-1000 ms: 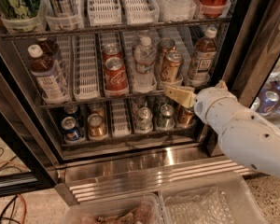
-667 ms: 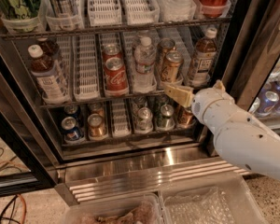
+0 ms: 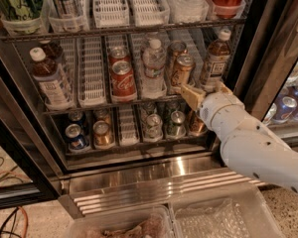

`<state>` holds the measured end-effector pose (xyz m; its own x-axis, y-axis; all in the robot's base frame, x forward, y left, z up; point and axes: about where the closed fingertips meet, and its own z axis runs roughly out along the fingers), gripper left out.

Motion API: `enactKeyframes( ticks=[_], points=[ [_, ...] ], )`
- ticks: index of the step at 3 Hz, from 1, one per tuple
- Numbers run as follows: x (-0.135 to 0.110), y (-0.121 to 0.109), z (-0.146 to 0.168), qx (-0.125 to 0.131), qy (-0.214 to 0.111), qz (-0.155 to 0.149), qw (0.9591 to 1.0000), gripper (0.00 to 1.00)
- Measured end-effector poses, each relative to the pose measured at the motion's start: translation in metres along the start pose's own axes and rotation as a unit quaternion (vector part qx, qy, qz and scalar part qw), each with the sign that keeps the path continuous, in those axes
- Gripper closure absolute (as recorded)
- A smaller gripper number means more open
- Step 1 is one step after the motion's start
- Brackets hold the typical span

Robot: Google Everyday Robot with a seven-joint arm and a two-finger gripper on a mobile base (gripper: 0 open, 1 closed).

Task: Pick blue plastic bottle from bottom shelf of fridge

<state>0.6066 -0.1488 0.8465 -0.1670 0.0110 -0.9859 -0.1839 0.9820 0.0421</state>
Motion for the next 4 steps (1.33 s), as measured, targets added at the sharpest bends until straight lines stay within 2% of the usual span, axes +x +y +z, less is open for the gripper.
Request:
enactKeyframes(
  ticks=[2, 3, 4],
  points=[
    [-0.006, -0.001, 0.011, 0.011, -0.014, -0.006, 0.9998, 0.27],
    [-0.005, -0.016, 0.022, 0.035, -0.018, -0.011, 0.9992, 0.28],
    [-0.002, -0.030, 0.033, 0.054, -0.015, -0.018, 0.9983, 0.36]
  ],
)
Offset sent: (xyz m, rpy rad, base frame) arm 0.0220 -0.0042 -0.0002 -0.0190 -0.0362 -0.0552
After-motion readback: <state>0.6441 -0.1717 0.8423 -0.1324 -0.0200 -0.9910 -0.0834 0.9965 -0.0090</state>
